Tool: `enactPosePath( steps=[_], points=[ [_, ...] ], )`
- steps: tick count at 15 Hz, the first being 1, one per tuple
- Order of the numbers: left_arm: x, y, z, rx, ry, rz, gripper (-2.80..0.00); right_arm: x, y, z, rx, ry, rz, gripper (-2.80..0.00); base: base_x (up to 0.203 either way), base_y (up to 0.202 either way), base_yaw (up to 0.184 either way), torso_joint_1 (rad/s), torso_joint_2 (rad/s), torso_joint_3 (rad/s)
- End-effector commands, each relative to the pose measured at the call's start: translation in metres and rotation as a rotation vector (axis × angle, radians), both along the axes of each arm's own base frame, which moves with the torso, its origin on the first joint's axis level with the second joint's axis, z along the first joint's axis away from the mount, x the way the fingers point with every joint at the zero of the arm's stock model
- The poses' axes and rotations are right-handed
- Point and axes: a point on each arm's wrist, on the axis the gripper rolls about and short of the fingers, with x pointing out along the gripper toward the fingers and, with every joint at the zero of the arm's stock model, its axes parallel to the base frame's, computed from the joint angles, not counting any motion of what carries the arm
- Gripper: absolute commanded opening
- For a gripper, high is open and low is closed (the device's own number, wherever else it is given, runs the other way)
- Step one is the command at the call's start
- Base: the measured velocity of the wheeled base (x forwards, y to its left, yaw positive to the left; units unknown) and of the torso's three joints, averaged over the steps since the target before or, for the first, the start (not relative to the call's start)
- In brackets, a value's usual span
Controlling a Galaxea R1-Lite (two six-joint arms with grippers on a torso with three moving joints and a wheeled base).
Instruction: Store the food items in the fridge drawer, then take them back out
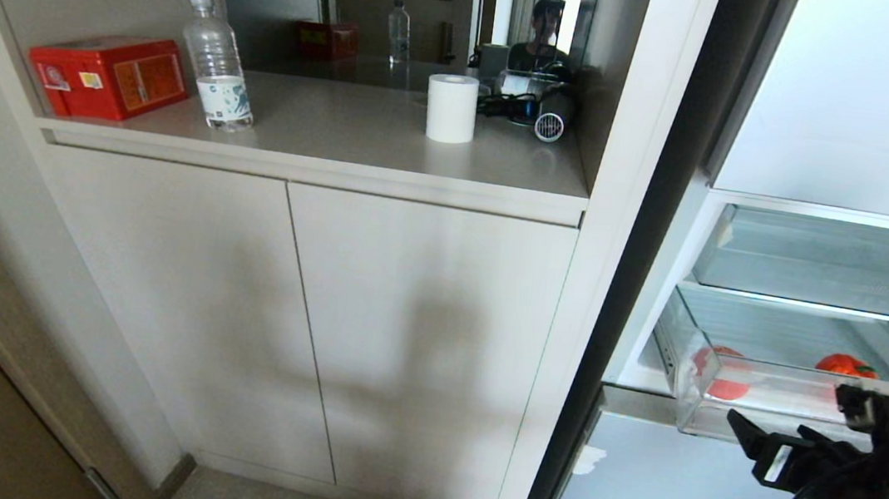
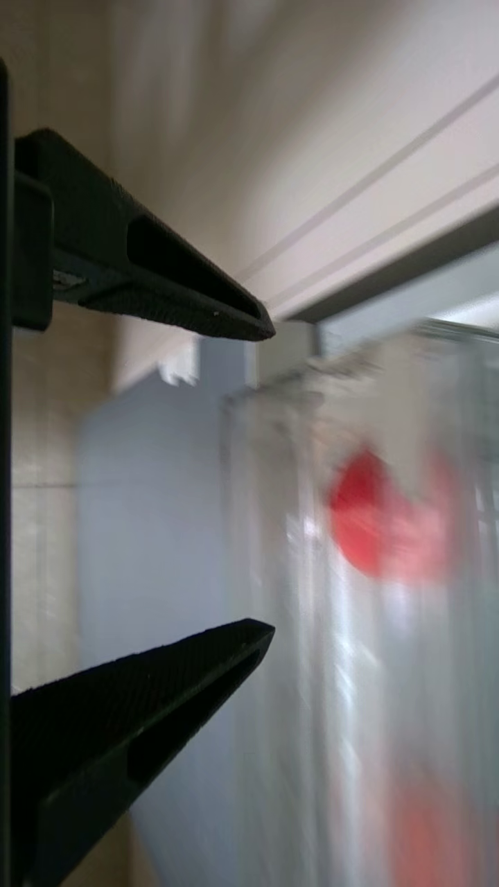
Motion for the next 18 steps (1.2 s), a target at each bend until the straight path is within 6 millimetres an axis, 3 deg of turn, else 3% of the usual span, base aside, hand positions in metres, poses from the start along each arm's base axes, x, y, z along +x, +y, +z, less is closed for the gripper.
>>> enactPosePath(
  steps=[1, 4, 9, 13, 18],
  points=[
    [0.000, 0.000, 0.000, 0.000, 0.002, 0.000, -2.80, -0.015, -0.016, 0.033, -0.037, -0.132, -0.070, 0.00, 0.000, 0.000, 0.000, 0.000, 0.00, 0.000],
    [0.000, 0.000, 0.000, 0.000, 0.002, 0.001, -2.80, -0.004, -0.029, 0.071, -0.068, -0.118, -0.119, 0.00, 0.000, 0.000, 0.000, 0.000, 0.00, 0.000],
    [0.000, 0.000, 0.000, 0.000, 0.002, 0.001, -2.80, 0.016, -0.035, 0.132, -0.033, 0.164, -0.059, 0.00, 0.000, 0.000, 0.000, 0.000, 0.00, 0.000],
    [0.000, 0.000, 0.000, 0.000, 0.002, 0.000, -2.80, 0.055, -0.055, 0.113, -0.018, 0.279, -0.077, 0.00, 0.000, 0.000, 0.000, 0.000, 0.00, 0.000],
    [0.000, 0.000, 0.000, 0.000, 0.002, 0.001, -2.80, 0.098, -0.106, 0.090, -0.032, 0.317, -0.148, 0.00, 0.000, 0.000, 0.000, 0.000, 0.00, 0.000]
  ],
)
